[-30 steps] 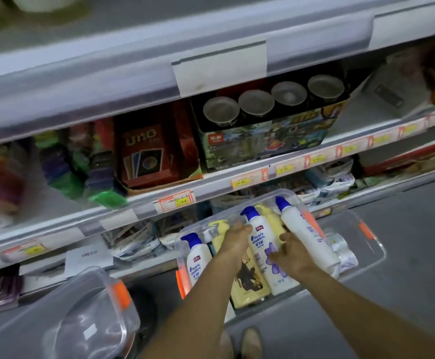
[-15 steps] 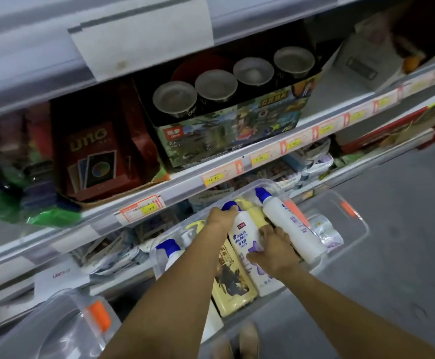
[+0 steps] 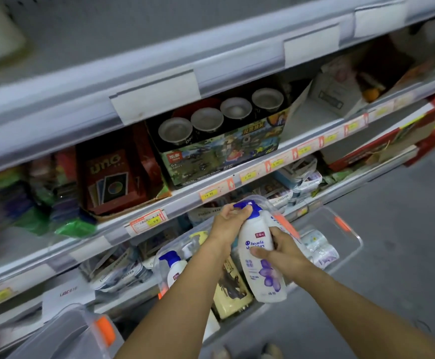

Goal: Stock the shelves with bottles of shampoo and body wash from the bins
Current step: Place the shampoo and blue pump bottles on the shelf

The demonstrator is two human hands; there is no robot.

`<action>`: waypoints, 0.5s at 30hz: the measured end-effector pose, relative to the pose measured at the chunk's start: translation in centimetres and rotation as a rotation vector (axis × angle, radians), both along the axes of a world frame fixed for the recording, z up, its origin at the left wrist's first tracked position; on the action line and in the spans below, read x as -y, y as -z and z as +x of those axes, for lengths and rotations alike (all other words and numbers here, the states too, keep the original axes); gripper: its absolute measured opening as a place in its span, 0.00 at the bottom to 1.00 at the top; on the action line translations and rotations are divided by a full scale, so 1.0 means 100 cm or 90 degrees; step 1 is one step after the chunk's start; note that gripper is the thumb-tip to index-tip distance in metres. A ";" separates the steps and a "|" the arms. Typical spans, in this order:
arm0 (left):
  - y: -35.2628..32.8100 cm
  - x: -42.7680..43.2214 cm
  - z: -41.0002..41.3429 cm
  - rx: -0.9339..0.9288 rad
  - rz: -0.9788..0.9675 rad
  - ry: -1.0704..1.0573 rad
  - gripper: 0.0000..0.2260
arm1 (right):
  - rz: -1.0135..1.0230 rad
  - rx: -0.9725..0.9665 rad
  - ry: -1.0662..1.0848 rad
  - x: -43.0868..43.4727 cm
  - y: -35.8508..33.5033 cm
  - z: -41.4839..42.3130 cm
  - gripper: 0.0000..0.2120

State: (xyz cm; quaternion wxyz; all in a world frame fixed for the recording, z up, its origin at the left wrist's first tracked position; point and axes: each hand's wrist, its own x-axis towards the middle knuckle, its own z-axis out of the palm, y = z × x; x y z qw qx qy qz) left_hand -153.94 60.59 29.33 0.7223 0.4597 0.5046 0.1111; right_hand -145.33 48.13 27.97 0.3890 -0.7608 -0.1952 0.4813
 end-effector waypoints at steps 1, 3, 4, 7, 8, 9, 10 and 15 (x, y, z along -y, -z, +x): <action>-0.010 0.000 0.002 0.017 0.000 -0.004 0.07 | 0.024 -0.029 0.007 0.001 -0.010 0.004 0.17; -0.033 0.001 0.005 0.033 0.010 0.007 0.05 | 0.062 -0.078 0.025 0.003 -0.030 0.014 0.17; -0.045 0.001 0.006 0.039 0.013 0.016 0.05 | 0.082 -0.103 0.034 0.003 -0.041 0.020 0.18; -0.077 0.007 0.014 0.062 0.008 0.042 0.07 | 0.137 -0.122 0.034 0.004 -0.073 0.040 0.19; -0.085 0.010 0.018 0.064 0.009 0.056 0.07 | 0.152 -0.125 0.044 0.006 -0.085 0.047 0.18; -0.093 0.014 0.023 0.068 0.015 0.069 0.09 | 0.169 -0.127 0.051 0.006 -0.095 0.056 0.16; -0.100 0.020 0.029 0.074 0.016 0.074 0.11 | 0.183 -0.124 0.050 0.008 -0.108 0.064 0.15; -0.140 0.050 0.073 0.108 0.025 0.062 0.18 | 0.237 -0.078 -0.008 0.023 -0.159 0.119 0.13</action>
